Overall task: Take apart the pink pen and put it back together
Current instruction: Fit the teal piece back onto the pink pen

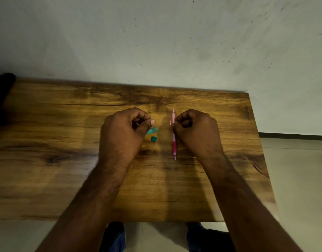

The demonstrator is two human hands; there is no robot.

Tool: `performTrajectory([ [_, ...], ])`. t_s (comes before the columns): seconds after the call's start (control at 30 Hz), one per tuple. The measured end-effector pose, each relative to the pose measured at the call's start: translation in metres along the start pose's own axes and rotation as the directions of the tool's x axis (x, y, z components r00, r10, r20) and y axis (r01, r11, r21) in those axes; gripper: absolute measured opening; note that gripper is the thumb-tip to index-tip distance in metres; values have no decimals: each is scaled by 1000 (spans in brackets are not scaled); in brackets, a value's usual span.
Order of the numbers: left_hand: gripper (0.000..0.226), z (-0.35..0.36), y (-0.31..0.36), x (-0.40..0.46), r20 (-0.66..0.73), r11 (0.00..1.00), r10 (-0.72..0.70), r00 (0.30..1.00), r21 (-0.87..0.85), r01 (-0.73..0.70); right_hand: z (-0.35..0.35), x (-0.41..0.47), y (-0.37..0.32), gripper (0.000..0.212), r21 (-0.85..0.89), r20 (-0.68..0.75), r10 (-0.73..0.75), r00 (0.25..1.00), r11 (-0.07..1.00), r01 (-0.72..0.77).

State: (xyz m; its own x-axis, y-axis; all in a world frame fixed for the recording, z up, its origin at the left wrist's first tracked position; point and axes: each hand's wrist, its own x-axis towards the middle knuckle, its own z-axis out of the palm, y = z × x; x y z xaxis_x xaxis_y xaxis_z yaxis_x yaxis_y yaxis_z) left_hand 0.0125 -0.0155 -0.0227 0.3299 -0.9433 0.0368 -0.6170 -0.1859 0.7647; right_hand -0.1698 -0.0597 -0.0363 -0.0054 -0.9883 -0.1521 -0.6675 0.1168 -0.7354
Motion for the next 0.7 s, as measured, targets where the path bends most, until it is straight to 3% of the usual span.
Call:
performTrajectory([
  [0.17, 5, -2, -2, 0, 23, 1000, 3, 1000, 26, -4, 2, -1, 1, 15, -107, -7, -69, 998, 992, 68],
  [0.37, 5, -6, -5, 2, -23, 1000, -8, 1000, 27, 8, 1, -9, -6, 16, -86, -18, -215, 976, 973, 213],
  [0.53, 6, -6, -7, 3, -32, 1000, -3, 999, 11, 3, 12, -20, -15, 25, -242, 135, -334, 933, 902, 358],
  [0.7, 6, -6, -8, 3, -9, 999, 4, 1000, 40, -3, 24, -28, -18, 24, -360, 157, -427, 890, 815, 454],
])
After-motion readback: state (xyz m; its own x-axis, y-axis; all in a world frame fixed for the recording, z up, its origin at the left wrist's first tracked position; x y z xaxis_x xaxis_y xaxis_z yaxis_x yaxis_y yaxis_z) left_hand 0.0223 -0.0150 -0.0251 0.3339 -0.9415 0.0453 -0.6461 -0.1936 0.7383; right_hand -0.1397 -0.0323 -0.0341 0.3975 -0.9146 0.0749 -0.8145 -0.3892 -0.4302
